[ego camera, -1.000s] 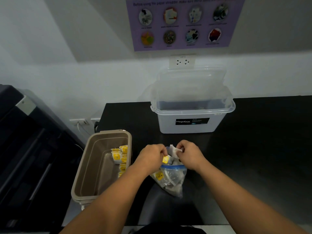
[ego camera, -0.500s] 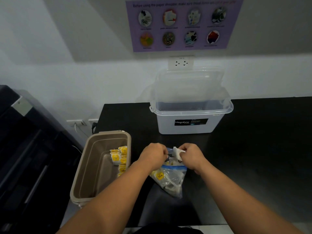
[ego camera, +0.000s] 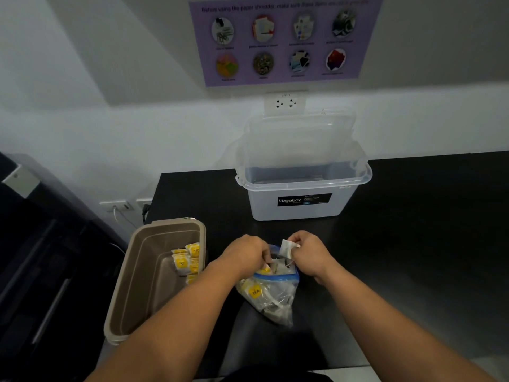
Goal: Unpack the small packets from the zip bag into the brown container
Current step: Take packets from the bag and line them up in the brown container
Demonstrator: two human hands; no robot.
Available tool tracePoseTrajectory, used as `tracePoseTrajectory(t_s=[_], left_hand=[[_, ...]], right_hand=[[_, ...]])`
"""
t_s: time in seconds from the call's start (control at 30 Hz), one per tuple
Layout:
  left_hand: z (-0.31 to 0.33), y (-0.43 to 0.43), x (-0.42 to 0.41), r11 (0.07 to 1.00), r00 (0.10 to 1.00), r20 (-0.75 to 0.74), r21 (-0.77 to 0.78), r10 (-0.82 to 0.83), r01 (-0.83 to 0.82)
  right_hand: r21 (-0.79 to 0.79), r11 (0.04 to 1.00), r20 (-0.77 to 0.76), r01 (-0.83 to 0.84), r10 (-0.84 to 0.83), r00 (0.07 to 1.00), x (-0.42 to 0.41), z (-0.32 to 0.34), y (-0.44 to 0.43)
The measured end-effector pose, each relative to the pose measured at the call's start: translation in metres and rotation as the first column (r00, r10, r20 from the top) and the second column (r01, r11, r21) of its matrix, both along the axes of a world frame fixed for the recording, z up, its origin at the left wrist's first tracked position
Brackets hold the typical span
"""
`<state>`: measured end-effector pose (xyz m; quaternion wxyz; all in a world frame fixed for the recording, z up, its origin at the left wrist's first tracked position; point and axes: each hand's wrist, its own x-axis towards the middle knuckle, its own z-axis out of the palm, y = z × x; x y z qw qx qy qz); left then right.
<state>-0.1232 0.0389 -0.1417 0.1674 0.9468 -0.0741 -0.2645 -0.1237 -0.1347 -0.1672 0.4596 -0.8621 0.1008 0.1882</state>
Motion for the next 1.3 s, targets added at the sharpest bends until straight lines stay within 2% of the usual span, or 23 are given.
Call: tracePoseTrajectory(t_s=[0.27,0.5,0.67,0.83,0.97,1.1,1.2,1.3], left_hand=[[0.015,0.019,0.002,0.975,0.987,0.097,-0.199,0.124,-0.103],[0.028,0.026,0.005,0.989,0.996,0.043,-0.126,0.081,-0.075],[0.047,0.036,0.002,0.993,0.988,0.137,-0.105,0.075,-0.060],[0.078,0.057,-0.006,0.975,0.924,0.339,-0.190,0.176,-0.116],[0.097,0.084,-0.014,0.946,0.882,0.378,-0.266,0.280,-0.187],[0.109,0.122,-0.025,0.953,0.868,0.396,-0.160,0.299,-0.256],[0.105,0.150,-0.034,0.950,0.893,0.330,-0.052,0.307,-0.307],[0.090,0.166,-0.042,0.948,0.928,0.232,0.061,0.292,-0.314]], right_hand=[[0.070,0.998,-0.024,0.011,-0.009,1.000,0.002,0.003,0.007],[0.125,0.992,-0.041,0.031,-0.026,0.999,0.004,0.010,0.012],[0.260,0.959,-0.036,0.112,-0.106,0.994,0.005,0.014,0.013],[0.529,0.838,-0.118,0.131,-0.080,0.990,0.007,0.023,0.020],[0.527,0.847,-0.078,0.076,-0.041,0.996,0.009,0.027,0.029],[0.610,0.790,-0.100,0.053,0.010,0.995,0.009,0.033,0.039],[0.669,0.739,-0.127,0.078,0.009,0.992,0.009,0.036,0.047],[0.597,0.801,-0.082,0.026,0.029,0.996,0.009,0.039,0.056]])
